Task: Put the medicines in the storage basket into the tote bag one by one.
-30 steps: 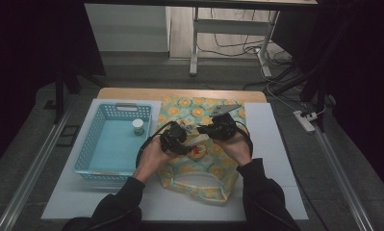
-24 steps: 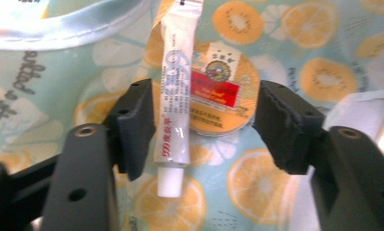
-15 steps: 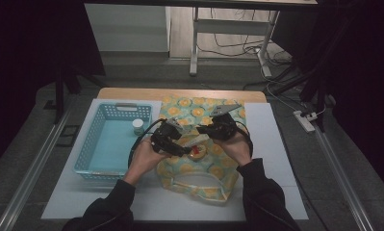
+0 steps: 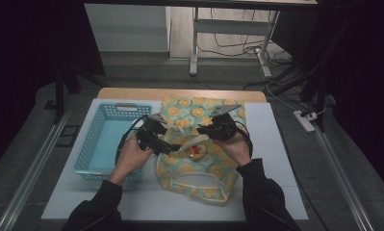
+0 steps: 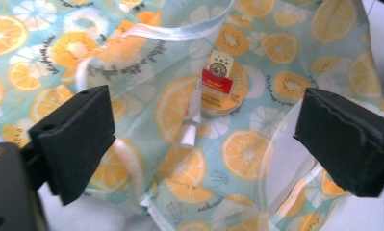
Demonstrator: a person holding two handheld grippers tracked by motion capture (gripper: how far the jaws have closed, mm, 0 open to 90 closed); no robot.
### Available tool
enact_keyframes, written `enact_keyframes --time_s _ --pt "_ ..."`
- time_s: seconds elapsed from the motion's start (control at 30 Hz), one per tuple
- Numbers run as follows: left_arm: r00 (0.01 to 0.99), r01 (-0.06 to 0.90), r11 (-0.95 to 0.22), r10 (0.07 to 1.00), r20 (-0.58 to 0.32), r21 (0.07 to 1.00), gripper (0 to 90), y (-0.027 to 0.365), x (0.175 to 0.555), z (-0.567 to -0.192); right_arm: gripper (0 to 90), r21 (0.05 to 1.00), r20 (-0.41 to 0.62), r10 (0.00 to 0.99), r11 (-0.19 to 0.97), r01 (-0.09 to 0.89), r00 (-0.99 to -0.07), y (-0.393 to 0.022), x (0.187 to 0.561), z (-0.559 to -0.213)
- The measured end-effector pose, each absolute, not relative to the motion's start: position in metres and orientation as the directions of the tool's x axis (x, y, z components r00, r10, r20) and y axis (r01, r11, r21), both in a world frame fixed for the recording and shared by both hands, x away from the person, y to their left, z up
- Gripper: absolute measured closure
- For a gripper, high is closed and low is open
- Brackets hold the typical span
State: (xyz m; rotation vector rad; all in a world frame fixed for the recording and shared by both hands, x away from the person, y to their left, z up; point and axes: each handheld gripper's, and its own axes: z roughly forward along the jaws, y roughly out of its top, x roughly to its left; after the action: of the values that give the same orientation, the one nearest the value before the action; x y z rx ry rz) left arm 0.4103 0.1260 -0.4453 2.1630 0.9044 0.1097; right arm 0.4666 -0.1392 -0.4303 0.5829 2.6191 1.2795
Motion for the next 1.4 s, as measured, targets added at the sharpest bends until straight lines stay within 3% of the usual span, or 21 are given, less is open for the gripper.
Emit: enact_keyframes --time_s 0.77,0.97,1.4 --pt "0.685 0.583 -0.401 0.711 -0.162 0.706 0.0 0.192 0.409 -0.446 89.9 0.784 0.016 0.415 0.559 0.269 -0.91 -0.138 0.467 -0.432" --pt "0.653 0.574 -0.395 0.749 -0.11 0.717 0.0 0.21 0.414 -0.451 89.9 0.783 0.017 0.415 0.56 0.27 -0.91 -0.138 0.467 -0.432" --pt "0.548 0.651 -0.308 0.824 -0.147 0.694 0.0 0.24 0.434 -0.468 89.9 0.782 0.016 0.415 0.561 0.27 -0.91 -0.138 0.467 -0.433"
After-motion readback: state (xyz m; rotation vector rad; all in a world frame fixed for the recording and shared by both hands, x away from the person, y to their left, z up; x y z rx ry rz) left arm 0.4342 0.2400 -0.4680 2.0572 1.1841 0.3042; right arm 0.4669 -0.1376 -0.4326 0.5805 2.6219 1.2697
